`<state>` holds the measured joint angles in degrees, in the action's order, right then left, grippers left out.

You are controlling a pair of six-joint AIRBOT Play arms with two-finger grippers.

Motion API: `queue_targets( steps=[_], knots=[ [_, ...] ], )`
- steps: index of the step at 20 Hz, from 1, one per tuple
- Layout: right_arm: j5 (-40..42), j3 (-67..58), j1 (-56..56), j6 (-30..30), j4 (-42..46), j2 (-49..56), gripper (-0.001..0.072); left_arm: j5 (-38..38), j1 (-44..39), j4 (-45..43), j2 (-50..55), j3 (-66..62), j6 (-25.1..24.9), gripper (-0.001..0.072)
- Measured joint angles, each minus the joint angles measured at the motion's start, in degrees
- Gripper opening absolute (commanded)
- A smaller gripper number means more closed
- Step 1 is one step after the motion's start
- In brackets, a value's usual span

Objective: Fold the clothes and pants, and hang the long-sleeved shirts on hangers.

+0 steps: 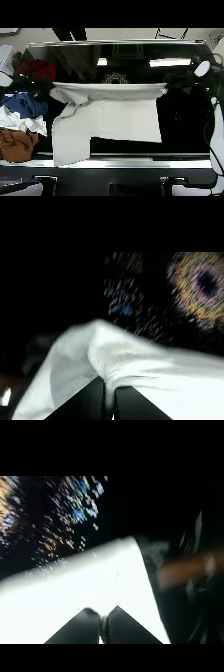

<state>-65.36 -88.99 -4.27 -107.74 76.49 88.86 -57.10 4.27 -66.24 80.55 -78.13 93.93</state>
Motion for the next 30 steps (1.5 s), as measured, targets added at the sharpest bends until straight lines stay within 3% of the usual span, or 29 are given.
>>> queue_targets(
  steps=[1,2,3,4,7,8,9,10,14,25,26,27,28,30],
  knots=[
    [0.6,0.2,0.0,-1.0,-1.4,1.9,0.0228,-0.8,0.0,1.9,2.3,0.3,0.0,0.0117],
    [1.0,0.3,-0.3,-1.8,-2.6,3.2,0.0460,-1.7,0.0,3.5,4.2,0.5,0.1,0.0371],
    [1.0,0.0,-0.8,-1.9,-3.5,4.1,0.0570,-2.6,0.3,4.9,5.4,0.4,-0.1,0.0655],
    [0.7,-0.9,-1.9,-1.2,-4.5,4.7,0.0607,-4.2,1.1,5.4,6.4,-0.2,-1.1,0.0706],
    [-6.9,-4.3,-8.6,5.0,-5.3,5.5,0.0552,-13.9,5.4,3.2,7.8,-3.8,-5.8,0.0702],
    [-10.8,-4.7,-11.4,7.0,-5.2,5.6,0.0548,-17.5,7.2,0.9,8.0,-4.4,-6.8,0.0669],
    [-15.2,-4.5,-14.5,8.9,-5.0,5.7,0.0548,-21.0,9.0,-1.1,8.2,-4.5,-7.9,0.0503],
    [-19.4,-3.6,-17.3,10.6,-4.9,5.8,0.0548,-24.5,10.7,-2.9,8.3,-3.8,-9.0,0.0438],
    [-28.6,5.1,-23.1,15.5,-5.2,4.3,0.0549,-29.2,14.3,-3.1,8.5,4.6,-12.7,0.0443],
    [-29.3,17.5,-24.8,19.8,-8.5,2.2,0.0556,-20.5,11.1,-1.7,9.9,16.1,-17.1,0.0438],
    [-29.2,18.3,-24.8,19.9,-8.6,2.2,0.0556,-20.5,10.8,-1.5,10.0,16.3,-17.2,0.0343],
    [-29.1,19.3,-24.8,20.3,-8.6,2.2,0.0556,-20.4,10.5,-1.5,10.2,16.7,-17.3,0.0145],
    [-29.1,20.4,-24.8,20.4,-8.6,2.2,0.0555,-20.1,10.3,-1.9,10.4,16.9,-17.3,0.0052],
    [-28.8,23.0,-24.7,21.2,-8.8,2.2,0.0553,-20.0,9.9,-1.7,10.4,17.1,-17.5,0.0027]
  ],
)
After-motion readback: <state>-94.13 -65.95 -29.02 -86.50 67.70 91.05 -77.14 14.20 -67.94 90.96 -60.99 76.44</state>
